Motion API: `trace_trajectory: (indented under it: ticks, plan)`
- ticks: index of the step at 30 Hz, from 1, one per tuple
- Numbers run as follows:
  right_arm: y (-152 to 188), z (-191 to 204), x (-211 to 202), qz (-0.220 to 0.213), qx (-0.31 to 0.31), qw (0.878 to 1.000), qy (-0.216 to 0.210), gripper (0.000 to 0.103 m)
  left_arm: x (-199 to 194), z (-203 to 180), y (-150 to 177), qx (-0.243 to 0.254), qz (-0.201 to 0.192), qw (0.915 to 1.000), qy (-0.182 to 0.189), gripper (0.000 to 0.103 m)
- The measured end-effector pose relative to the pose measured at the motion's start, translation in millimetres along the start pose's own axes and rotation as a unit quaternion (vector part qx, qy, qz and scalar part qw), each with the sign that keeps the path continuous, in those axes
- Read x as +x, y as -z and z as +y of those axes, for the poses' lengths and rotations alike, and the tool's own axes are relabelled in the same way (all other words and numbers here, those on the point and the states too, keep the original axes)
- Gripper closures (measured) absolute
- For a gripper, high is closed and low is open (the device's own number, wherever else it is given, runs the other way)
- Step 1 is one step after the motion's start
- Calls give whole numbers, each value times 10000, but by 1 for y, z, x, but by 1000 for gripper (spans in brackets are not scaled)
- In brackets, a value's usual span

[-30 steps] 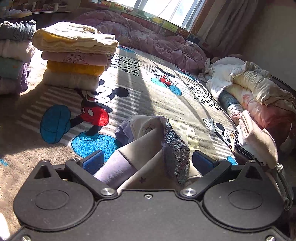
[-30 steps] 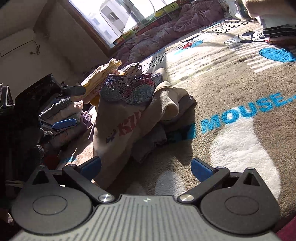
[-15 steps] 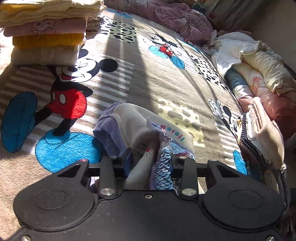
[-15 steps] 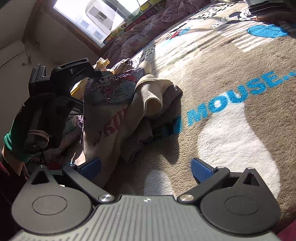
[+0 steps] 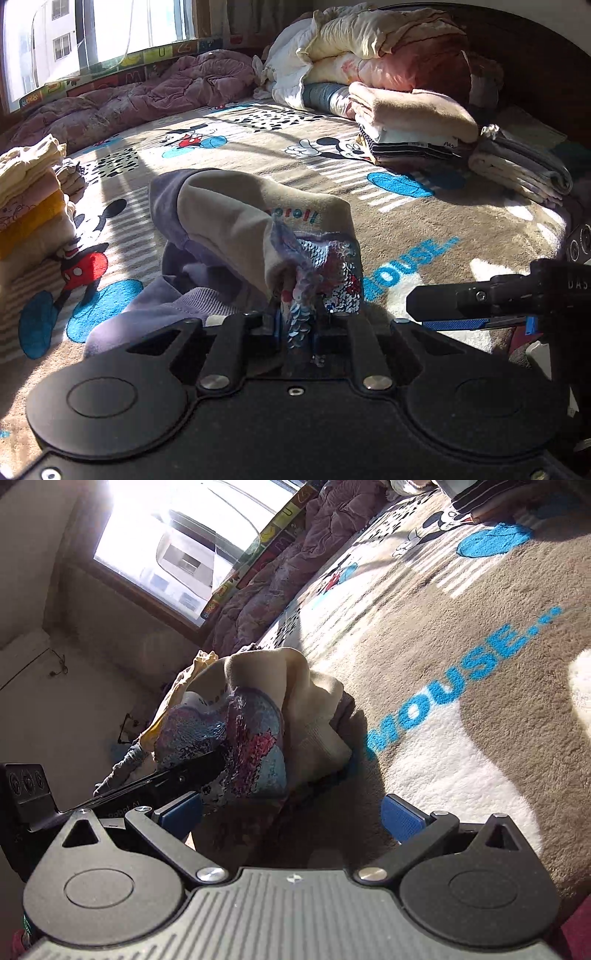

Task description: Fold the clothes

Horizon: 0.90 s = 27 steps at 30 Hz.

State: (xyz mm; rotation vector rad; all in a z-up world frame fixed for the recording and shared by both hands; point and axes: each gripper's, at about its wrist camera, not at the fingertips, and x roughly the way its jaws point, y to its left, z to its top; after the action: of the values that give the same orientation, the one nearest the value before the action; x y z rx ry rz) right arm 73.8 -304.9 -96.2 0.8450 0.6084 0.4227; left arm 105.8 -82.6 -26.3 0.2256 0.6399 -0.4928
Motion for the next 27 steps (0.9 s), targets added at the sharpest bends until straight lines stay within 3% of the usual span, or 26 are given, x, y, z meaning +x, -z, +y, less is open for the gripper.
trace_trajectory:
  ticks: [8,12,15,17,20,23,27]
  plan:
    - [-2,-1,-27,-377,130,9990,-205,1,-20,-56,64,673,25,9977,71,91]
    - [0,5,-38,-548,-133,9982,-205,0,-18,-74,89,1030,234,9941,260,90]
    - [2,15,-44,-663,-601,9958,-179,3,-18,-77,102,1157,428,9910,519,78]
    - [4,21,-45,-650,-905,9937,-87,10,-23,-74,105,1134,473,9894,776,59]
    - [9,29,-42,-592,-1296,9898,38,18,-36,-62,100,894,400,9899,1022,58]
    - [15,42,-41,-566,-1709,9836,58,23,-58,-37,94,454,68,9914,1225,58]
    - [22,62,-33,-593,-2249,9725,160,21,-77,10,85,-800,-544,9899,1038,56]
